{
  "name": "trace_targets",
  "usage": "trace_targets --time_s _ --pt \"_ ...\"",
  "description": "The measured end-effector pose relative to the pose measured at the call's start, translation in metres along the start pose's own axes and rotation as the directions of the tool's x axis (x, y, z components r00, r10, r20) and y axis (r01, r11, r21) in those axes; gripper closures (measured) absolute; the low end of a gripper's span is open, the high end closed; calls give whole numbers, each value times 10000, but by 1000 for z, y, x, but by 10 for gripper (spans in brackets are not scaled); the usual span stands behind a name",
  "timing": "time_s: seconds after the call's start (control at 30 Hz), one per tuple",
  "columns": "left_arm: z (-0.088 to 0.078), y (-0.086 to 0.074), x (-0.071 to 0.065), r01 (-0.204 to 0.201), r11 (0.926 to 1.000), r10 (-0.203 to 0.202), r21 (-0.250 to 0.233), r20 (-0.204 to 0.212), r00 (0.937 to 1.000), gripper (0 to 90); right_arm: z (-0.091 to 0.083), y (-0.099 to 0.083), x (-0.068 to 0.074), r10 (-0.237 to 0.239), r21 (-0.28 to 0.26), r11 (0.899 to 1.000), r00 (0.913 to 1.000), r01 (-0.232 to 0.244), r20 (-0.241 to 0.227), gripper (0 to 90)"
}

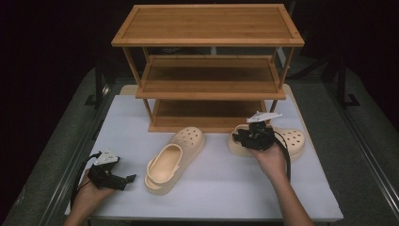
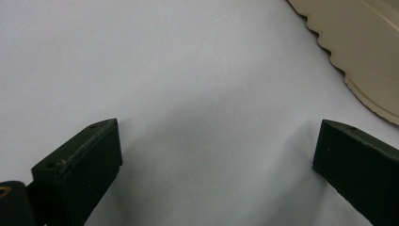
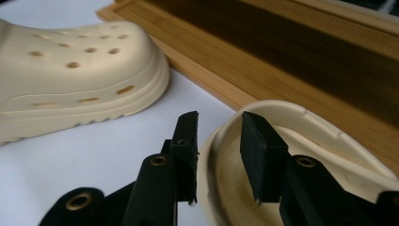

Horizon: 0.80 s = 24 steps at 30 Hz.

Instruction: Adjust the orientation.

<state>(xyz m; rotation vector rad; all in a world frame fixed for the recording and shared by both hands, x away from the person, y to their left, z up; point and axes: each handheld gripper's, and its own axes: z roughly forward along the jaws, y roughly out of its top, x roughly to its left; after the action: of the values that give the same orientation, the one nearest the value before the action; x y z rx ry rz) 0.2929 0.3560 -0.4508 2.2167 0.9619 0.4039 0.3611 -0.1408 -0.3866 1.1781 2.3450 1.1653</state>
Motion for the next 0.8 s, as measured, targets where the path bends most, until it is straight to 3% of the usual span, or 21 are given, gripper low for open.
trace_targets --time_s 0.07,0.13,0.3,0.6,0.8 --pt "0 0 0 -2 10000 2 1 0 10000 10 7 2 0 22 203 9998 9997 -27 249 703" --pt "0 0 0 -1 10000 1 3 3 10000 10 10 1 -1 95 200 9998 9998 -99 191 748" --pt "0 0 0 0 10000 0 3 2 10000 10 4 0 2 28 -33 10000 9999 -28 142 841" --pt "0 0 0 -2 10000 2 1 1 10000 10 -19 -17 14 -147 -297 9995 9965 123 -819 853" --pt "0 0 0 -7 10000 7 0 -4 10000 10 -42 -33 26 -317 -375 9989 9922 273 -1205 855"
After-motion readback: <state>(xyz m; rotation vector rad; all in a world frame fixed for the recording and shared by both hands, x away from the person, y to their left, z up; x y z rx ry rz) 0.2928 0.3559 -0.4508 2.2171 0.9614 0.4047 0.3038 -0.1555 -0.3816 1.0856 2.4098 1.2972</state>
